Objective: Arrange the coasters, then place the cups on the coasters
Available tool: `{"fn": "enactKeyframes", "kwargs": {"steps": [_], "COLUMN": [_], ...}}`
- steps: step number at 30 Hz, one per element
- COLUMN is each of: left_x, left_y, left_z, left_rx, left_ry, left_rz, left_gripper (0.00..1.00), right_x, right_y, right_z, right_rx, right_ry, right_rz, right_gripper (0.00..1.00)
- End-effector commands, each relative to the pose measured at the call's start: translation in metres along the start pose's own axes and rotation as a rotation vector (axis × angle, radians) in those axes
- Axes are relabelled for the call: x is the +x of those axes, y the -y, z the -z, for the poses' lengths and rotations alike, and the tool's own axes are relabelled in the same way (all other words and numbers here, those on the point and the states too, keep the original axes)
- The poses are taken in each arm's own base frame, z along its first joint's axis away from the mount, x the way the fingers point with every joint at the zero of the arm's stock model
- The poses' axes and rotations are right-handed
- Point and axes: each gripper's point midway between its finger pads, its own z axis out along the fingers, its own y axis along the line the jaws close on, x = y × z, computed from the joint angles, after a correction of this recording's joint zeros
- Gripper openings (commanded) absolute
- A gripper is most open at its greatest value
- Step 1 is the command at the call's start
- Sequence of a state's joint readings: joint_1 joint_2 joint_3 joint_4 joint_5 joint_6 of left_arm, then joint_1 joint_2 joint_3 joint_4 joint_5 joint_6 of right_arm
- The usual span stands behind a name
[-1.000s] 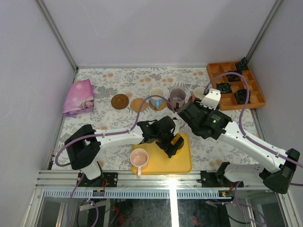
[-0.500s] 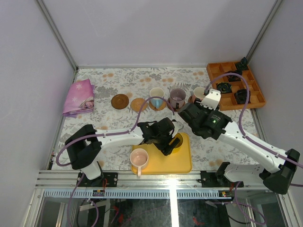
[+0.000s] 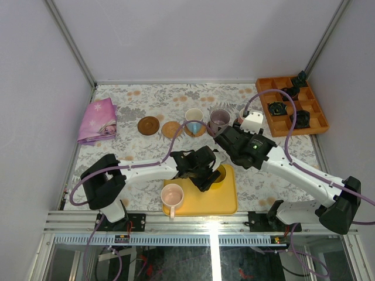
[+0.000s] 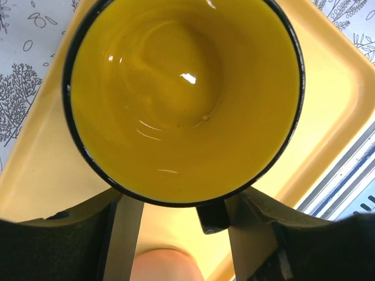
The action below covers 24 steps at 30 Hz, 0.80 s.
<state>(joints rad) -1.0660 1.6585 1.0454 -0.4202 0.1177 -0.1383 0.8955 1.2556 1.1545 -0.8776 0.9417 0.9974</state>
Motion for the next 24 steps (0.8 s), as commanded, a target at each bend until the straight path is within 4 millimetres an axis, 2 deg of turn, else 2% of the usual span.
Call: {"fn": "enactKeyframes", "kwargs": {"steps": [1, 5, 9, 12, 18, 21, 24], "left_x": [-0.004, -0.007, -0.006, -0.009, -0.03, -0.045, -0.059], "left_y": [0.0, -0.001, -0.001, -0.003, -0.011, -0.016, -0.03], "left_z": [-0.002, -0.004, -0.006, -0.005, 0.013, 0.031, 0.052], "left_rx": [0.001, 0.003, 0.008, -0.004, -0.053, -0.084, -0.122], "left_ry": [-0.001, 0.001, -0.009, 0.005, 0.094, 0.158, 0.219], "left_rz": [-0.041, -0.054, -0.069, -0.071, -0.058, -0.046, -0.006], "left_gripper": [0.47, 0.26, 0.15, 0.0, 0.0, 0.0, 0.0], "right_x": [-0.02, -0.021, -0.022, -0.022, -0.024, -0.03, -0.035], "right_y": [-0.005, -0.005, -0.005, -0.006, -0.009, -0.009, -0.01], "right_z": [0.004, 0.005, 0.004, 0.003, 0.002, 0.003, 0.003], "right_rx": [-0.017, -0.021, -0.017, -0.012, -0.013, -0.011, -0.012], "right_ry": [0.04, 0.047, 0.049, 0.048, 0.057, 0.074, 0.092], "right_rz": [-0.059, -0.067, -0.057, -0.052, -0.047, -0.054, -0.057], "right_gripper": [0.59, 0.59, 0.59, 0.59, 0.58, 0.58, 0.57]}}
